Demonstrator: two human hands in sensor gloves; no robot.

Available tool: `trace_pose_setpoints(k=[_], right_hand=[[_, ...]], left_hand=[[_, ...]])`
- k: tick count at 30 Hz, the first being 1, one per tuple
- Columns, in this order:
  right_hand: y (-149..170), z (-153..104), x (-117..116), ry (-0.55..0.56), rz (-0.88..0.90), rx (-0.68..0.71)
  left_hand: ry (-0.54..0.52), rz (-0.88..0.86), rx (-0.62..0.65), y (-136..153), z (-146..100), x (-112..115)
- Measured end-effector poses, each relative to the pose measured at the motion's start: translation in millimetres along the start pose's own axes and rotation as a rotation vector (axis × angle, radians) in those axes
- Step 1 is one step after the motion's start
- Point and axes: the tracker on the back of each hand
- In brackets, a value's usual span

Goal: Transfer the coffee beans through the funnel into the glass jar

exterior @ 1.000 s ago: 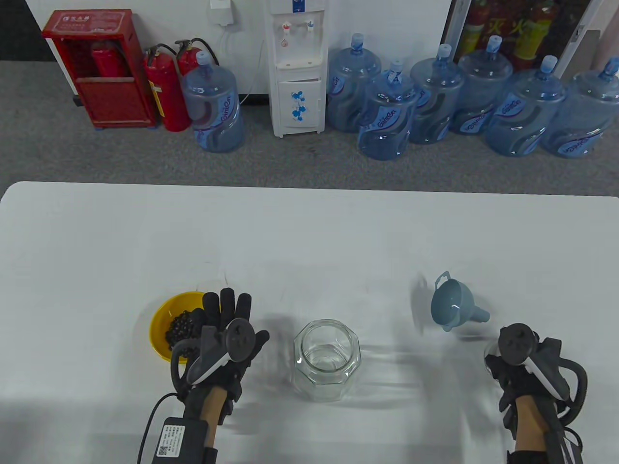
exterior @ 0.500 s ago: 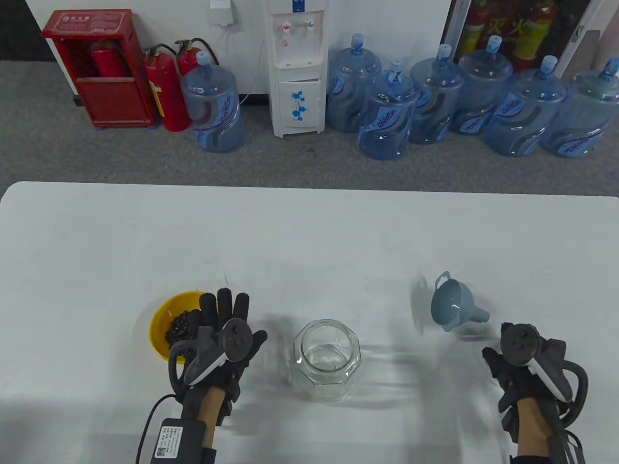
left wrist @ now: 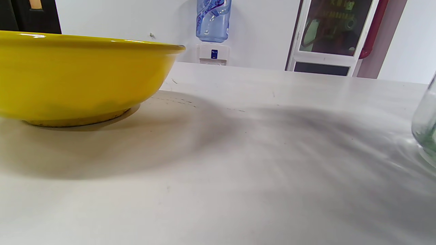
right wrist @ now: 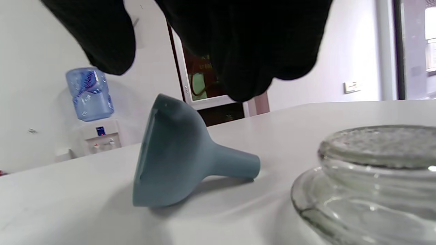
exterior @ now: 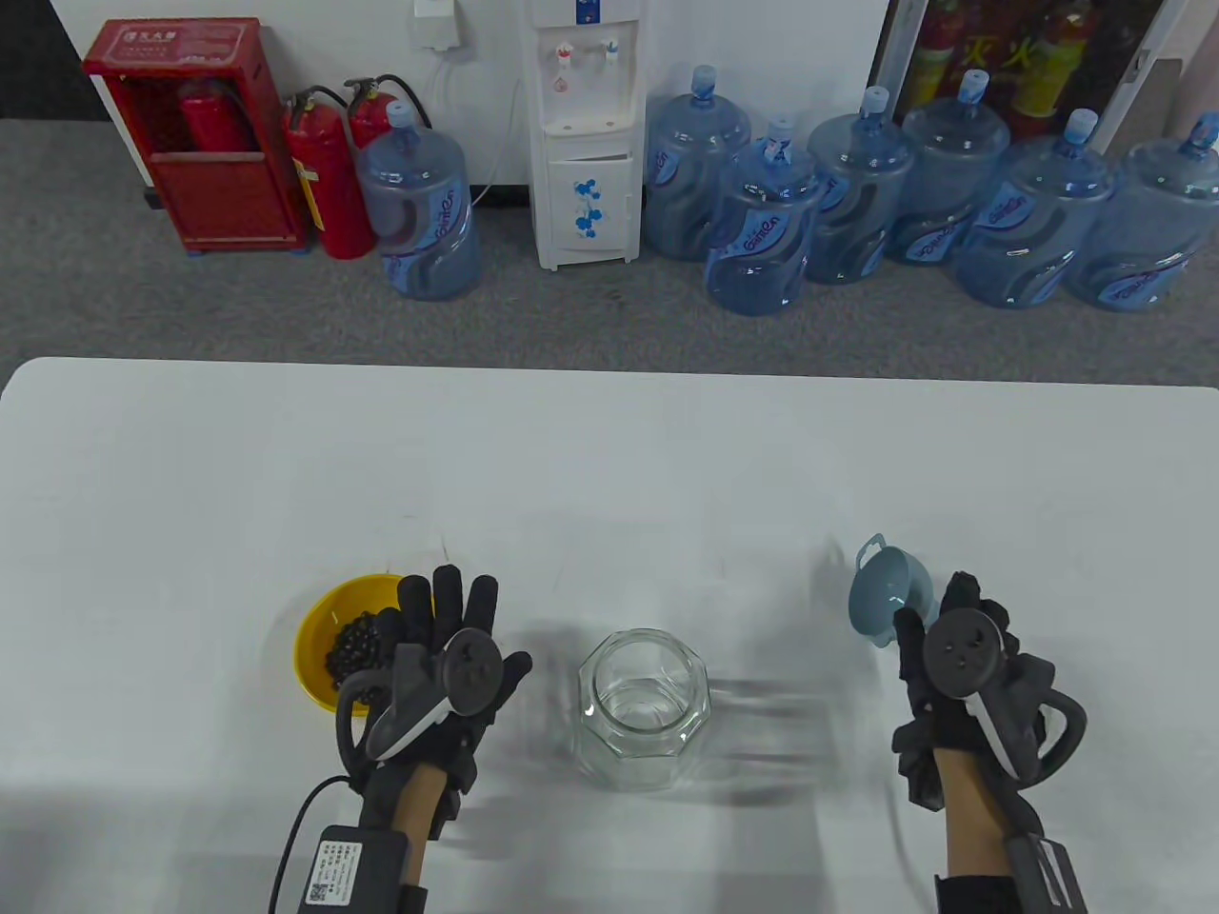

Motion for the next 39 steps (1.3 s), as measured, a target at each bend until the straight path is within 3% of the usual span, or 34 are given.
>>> trace_pose_setpoints(k=[6, 19, 31, 39], right_hand=[[-21, 3, -19, -0.060, -0.088, -0.074], [-31, 4, -36, 0.002, -0.195, -0.143], [-28, 4, -32, 0.039, -0.116, -0.167], [-10, 8, -7, 0.115, 0.013, -0.205]], left_hand=[[0.016, 0.001, -0.006, 0, 0, 1], [0.041, 0.007, -0.012, -1, 1, 2], [0.051, 0.008, -0.020, -1, 3, 2], [0.050, 0.008, -0.018, -1, 3, 3]])
Point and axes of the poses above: the tracker on the back of each hand, its own y axis roughly to the little-finger side, its own z axis roughly from the wrist to the fingertips, x = y × z, and after that the axes turned 12 degrees about y, right-handed
